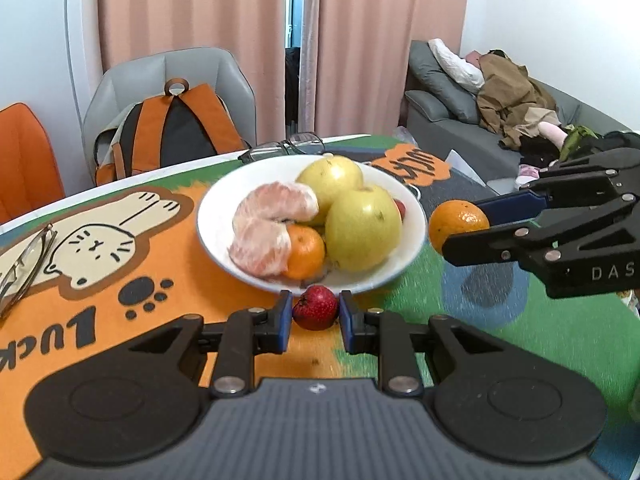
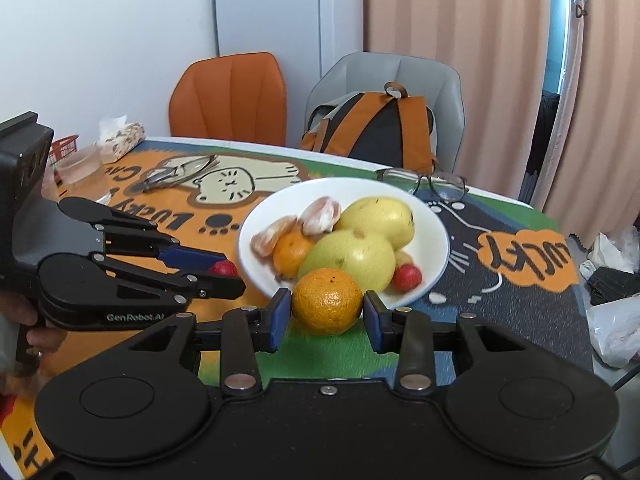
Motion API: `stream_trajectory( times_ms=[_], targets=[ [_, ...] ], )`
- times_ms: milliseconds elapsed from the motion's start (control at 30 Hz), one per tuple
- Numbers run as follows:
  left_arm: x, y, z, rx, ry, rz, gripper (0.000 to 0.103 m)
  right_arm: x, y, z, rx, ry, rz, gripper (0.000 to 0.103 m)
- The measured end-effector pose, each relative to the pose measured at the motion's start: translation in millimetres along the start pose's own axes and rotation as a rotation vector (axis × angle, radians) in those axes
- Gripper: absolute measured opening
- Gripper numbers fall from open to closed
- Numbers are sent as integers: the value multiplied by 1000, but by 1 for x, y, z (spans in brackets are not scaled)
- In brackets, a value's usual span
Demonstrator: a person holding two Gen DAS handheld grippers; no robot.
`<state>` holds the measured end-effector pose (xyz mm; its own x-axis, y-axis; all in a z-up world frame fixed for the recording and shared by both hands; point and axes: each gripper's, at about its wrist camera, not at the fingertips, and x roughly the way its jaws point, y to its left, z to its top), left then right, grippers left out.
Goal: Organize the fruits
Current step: 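Carry the red fruit and the mandarin orange over the white bowl with both grippers, then open the right gripper to drop the mandarin into the bowl while the left gripper releases the red fruit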
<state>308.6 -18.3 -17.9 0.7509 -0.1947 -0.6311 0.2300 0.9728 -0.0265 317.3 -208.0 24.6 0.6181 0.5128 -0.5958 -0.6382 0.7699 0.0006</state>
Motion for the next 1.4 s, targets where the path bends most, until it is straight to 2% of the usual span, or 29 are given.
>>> stream_trajectory(
  times_ms=[67, 233, 500, 767, 1400],
  targets=[
    [6, 2, 8, -7, 23, -8, 23, 5, -1, 8, 6, -1, -8, 37],
    [18, 7, 24, -39, 22, 19, 23, 20, -7, 26, 28, 4, -32, 37],
    [37, 16, 58, -77, 18, 15, 23, 44, -21, 54, 81, 6, -64, 37],
    [58, 30, 84, -131, 5, 66, 23, 69, -33, 73, 141, 5, -95, 37],
    [61, 36, 96, -150, 12, 87, 23, 100, -53, 84, 210, 28, -118, 37]
  ],
)
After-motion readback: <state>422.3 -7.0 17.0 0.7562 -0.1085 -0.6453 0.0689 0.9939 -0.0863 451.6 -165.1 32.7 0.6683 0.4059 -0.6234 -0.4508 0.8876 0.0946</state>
